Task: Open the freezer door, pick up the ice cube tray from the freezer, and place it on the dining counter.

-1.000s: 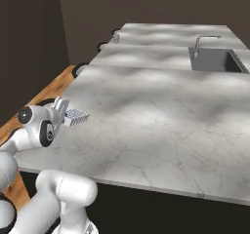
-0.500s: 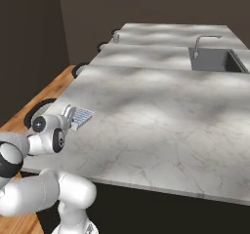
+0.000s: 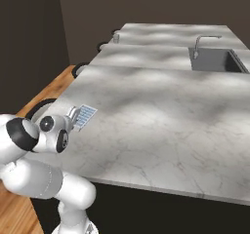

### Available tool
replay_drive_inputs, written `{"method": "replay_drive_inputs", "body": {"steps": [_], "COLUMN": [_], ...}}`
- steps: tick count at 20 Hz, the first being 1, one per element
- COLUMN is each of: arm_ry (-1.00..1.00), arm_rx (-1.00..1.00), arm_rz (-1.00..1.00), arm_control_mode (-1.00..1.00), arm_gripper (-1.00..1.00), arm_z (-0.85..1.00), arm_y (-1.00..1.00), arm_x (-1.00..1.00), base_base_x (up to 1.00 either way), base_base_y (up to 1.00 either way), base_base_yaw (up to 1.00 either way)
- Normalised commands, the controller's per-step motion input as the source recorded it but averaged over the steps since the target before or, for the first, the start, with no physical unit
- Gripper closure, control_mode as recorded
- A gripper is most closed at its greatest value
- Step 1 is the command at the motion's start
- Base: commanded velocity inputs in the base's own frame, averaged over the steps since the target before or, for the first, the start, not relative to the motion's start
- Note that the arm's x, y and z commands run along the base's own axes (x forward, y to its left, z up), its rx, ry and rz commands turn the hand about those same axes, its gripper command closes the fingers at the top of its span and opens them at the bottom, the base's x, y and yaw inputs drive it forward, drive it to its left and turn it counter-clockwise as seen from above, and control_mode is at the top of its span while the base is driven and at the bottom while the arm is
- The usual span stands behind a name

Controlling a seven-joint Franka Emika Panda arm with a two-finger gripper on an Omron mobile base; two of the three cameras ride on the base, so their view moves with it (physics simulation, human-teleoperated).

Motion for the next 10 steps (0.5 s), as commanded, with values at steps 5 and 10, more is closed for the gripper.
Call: {"method": "replay_drive_inputs", "body": {"steps": [5, 10], "arm_ry": [-0.06, -0.07], "arm_rx": [0.0, 0.01], "arm_rz": [0.0, 0.0], "arm_control_mode": [-1.0, -1.0], "arm_gripper": [-1.0, -1.0], "arm_z": [0.41, 0.75], "arm_y": [0.0, 0.0], "arm_x": [-0.01, -0.19], "base_base_x": [0.0, 0.0], "base_base_y": [0.0, 0.0], "base_base_yaw": [0.0, 0.0]}}
